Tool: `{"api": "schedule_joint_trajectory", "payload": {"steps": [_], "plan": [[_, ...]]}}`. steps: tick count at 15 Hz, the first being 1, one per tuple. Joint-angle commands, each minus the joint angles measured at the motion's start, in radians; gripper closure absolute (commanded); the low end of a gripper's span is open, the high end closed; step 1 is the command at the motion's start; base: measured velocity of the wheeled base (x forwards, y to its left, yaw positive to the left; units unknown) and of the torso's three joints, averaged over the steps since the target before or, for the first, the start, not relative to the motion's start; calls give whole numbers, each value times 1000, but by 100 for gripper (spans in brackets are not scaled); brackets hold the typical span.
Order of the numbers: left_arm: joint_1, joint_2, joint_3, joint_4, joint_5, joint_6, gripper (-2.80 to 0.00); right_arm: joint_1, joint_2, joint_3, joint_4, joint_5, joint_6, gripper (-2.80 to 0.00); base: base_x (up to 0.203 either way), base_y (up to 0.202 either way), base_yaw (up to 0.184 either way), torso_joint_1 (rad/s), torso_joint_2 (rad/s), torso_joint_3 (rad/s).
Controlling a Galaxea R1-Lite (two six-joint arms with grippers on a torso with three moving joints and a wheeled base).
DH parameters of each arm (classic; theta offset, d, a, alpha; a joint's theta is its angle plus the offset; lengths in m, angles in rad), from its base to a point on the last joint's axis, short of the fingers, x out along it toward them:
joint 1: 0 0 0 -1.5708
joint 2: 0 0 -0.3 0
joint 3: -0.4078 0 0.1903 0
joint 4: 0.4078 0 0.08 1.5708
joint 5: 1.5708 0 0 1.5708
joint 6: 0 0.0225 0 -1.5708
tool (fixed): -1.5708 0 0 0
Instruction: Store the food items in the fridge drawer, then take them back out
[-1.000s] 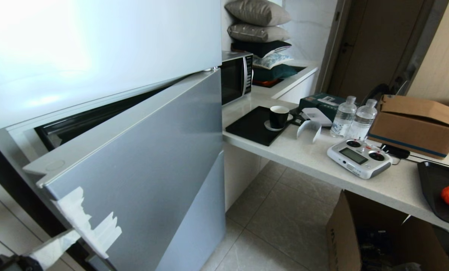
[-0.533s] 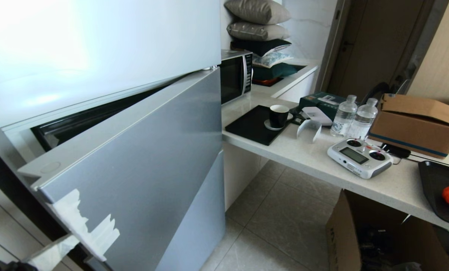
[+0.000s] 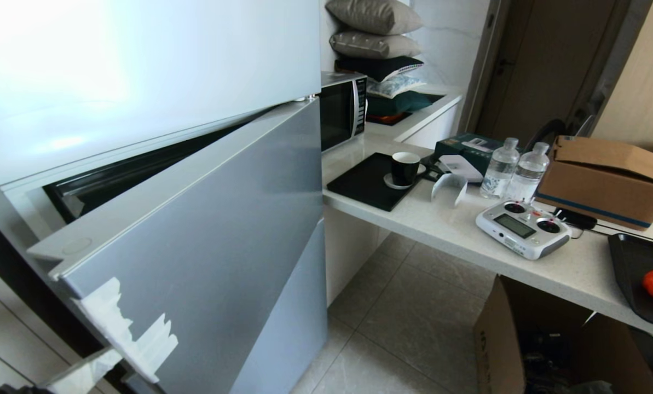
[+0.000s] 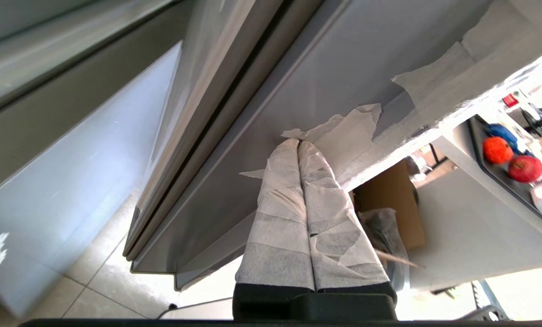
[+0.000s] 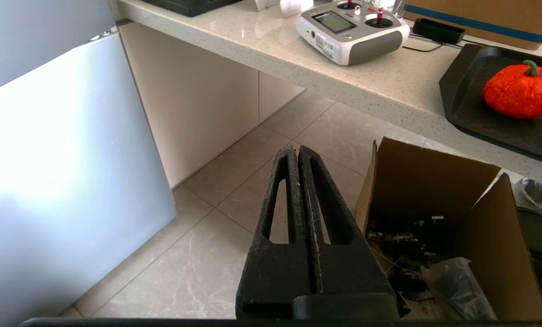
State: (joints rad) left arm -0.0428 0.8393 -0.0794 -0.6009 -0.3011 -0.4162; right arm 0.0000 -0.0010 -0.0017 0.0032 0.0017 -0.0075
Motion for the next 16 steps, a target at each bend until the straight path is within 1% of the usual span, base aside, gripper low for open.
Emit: {"api": "schedule_joint_trajectory", "payload": {"steps": [1, 3, 11, 16], "plan": [[0, -9, 2, -8, -4, -3, 0, 0, -1, 0, 0, 0, 0, 0, 0, 0, 0, 0, 0, 0], [0, -9, 3, -10, -9, -3, 0, 0, -1, 0, 0, 0, 0, 0, 0, 0, 0, 0, 0, 0], [-3, -4, 16, -10, -101, -4, 0, 0, -1, 0, 0, 0, 0, 0, 0, 0, 0, 0, 0, 0], [-3, -13, 20, -10, -103, -5, 0, 0, -1, 0, 0, 0, 0, 0, 0, 0, 0, 0, 0, 0]]}}
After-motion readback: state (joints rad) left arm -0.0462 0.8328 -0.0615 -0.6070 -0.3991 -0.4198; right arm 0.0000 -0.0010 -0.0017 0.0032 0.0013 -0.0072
